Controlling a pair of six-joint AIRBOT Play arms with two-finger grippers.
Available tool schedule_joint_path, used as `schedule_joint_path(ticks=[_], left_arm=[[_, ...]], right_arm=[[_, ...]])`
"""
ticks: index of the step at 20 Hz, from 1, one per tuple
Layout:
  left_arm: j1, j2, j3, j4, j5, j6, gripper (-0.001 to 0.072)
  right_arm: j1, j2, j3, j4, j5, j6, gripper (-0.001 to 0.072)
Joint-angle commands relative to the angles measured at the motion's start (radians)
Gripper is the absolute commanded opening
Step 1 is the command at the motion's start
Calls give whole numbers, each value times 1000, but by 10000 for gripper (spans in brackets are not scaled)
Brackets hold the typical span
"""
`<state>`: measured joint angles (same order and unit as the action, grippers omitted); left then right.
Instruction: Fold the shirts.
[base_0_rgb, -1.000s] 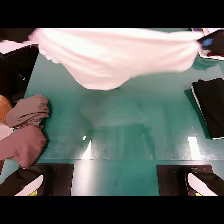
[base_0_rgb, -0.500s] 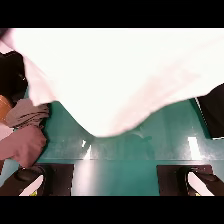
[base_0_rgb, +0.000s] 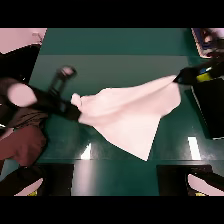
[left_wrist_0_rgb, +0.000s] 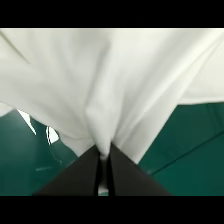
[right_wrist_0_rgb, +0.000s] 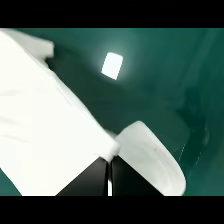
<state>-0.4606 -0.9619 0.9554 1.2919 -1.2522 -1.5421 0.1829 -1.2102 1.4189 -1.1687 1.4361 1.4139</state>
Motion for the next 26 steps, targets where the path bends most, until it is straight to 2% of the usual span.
schedule_joint_path(ticks=[1,2,3,7,10,13,16,19,23,24,25,26], left_arm=[[-84,-7,-149,-82,15,-2,105],[-84,-7,-140,-93,22,-3,428],[-84,-7,-121,-92,30,-3,620],[21,-7,59,13,52,-4,615],[207,-19,124,35,166,-3,613],[360,-120,124,7,158,19,613],[406,-266,124,-63,154,91,614],[405,-394,124,-126,164,116,614],[405,-439,124,-228,171,186,613],[405,-439,124,-233,168,194,585],[405,-439,124,-233,164,193,381],[405,-439,124,-232,163,193,230]], right_arm=[[17,-22,-79,-10,-20,2,10],[17,-22,-79,-10,-23,2,11],[17,-22,-79,-10,-26,2,11],[17,-22,-79,-10,-29,1,11],[17,-22,-79,-10,-31,0,11],[17,-22,-79,-9,-41,0,11],[17,-22,-79,-9,-50,0,11],[17,-22,-79,-9,-48,0,11],[17,-22,-79,-9,-48,0,11],[17,-22,-79,-9,-48,0,11],[17,-22,-79,-9,-48,0,11],[17,-22,-79,-9,-48,0,11]])
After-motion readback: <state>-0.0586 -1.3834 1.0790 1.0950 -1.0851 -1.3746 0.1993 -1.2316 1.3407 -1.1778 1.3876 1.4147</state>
